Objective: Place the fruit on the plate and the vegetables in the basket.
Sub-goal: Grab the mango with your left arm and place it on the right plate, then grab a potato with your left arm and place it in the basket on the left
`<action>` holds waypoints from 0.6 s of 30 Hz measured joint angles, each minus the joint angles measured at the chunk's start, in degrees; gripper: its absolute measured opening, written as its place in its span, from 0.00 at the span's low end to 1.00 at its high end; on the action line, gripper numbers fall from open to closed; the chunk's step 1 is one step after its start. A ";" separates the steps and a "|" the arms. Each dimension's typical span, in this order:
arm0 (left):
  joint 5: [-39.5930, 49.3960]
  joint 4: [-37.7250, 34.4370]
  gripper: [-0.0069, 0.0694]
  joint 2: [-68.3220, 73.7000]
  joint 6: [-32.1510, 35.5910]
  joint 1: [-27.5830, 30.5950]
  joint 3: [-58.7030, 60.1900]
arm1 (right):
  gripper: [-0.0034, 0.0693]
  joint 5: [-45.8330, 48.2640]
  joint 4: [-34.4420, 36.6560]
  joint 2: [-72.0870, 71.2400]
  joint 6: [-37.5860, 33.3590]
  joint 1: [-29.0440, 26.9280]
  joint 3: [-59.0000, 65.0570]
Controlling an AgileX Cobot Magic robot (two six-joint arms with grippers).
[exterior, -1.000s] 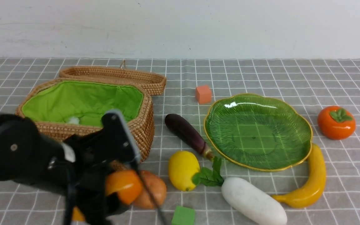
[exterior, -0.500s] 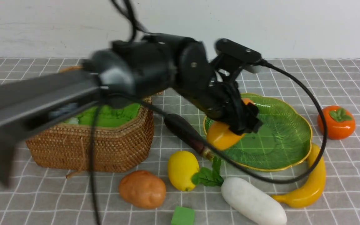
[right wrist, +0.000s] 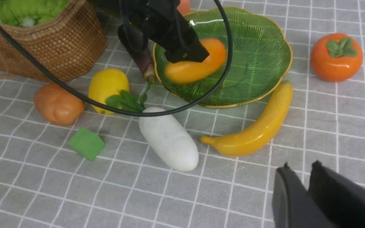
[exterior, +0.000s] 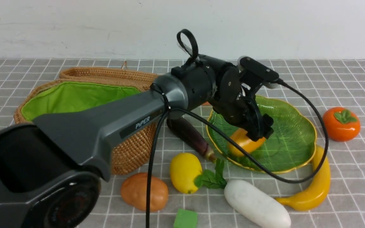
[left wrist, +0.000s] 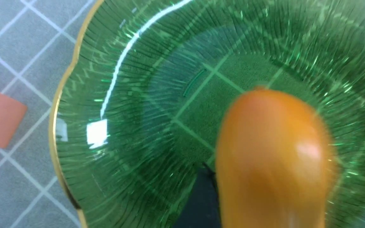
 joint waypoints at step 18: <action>32.22 7.85 0.07 -34.46 -0.60 0.00 17.78 | 0.20 -0.98 6.00 0.00 -5.99 0.00 0.00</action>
